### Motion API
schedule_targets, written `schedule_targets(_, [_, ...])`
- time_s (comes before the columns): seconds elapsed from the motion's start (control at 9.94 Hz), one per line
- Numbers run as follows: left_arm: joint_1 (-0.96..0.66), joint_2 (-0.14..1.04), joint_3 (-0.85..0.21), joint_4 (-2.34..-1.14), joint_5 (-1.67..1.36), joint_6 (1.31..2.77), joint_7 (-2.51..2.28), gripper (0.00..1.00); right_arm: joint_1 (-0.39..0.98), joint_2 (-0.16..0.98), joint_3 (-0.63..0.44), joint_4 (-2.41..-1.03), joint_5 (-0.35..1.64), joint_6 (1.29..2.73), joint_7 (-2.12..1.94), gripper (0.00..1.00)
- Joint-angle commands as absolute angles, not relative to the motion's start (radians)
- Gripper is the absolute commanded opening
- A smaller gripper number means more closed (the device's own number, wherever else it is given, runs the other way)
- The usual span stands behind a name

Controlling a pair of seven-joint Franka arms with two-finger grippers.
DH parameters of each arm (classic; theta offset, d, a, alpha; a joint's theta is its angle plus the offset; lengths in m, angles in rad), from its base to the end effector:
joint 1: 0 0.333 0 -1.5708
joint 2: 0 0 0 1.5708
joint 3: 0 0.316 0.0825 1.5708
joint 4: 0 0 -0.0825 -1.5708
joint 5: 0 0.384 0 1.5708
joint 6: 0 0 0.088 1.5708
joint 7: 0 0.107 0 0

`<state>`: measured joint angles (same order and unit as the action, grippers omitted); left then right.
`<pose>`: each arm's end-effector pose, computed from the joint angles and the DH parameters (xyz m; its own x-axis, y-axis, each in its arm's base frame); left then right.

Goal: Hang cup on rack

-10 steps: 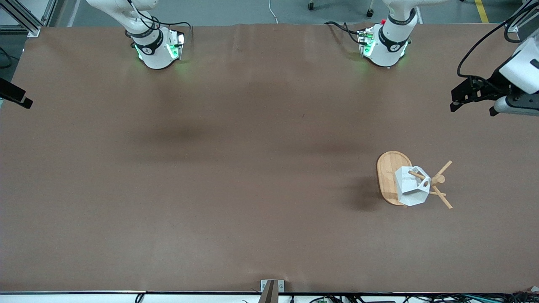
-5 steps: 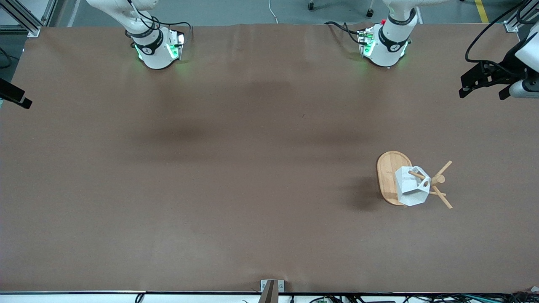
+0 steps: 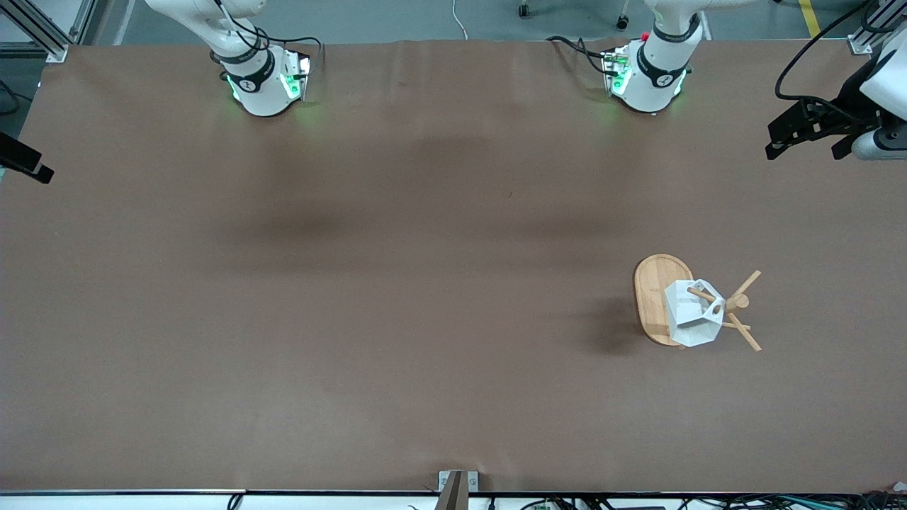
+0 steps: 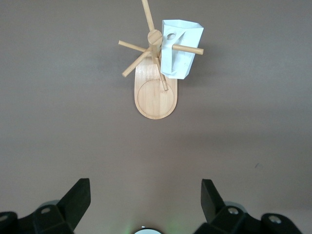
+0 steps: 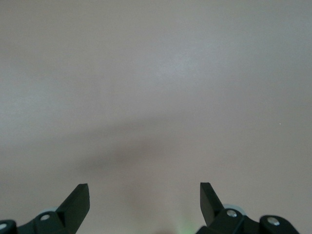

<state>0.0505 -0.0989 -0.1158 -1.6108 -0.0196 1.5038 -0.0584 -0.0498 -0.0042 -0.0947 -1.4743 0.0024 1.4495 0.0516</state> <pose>0.5153 -0.0393 0.6525 0.9999 -0.0075 -0.0092 -0.0075 -0.9999 0.0076 0.5351 -0.0777 0.6612 0.9807 -0.1945 -0.0207 -0.1946 -0.9809 -0.0017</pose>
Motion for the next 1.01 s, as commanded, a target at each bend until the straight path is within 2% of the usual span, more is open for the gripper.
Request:
schedule_targets(0.0, [0.048,-0.051,-0.118,-1.585,0.002,1.488,-0.055,1.00,-0.041,-0.018,-0.101,-1.491,-0.002,1.457,0.044,1.00])
schedule_targets(0.91, [0.051,-0.060,-0.118,-1.585,0.017,1.474,-0.052,1.00,-0.043,-0.018,-0.101,-1.491,-0.002,1.456,0.044,1.00])
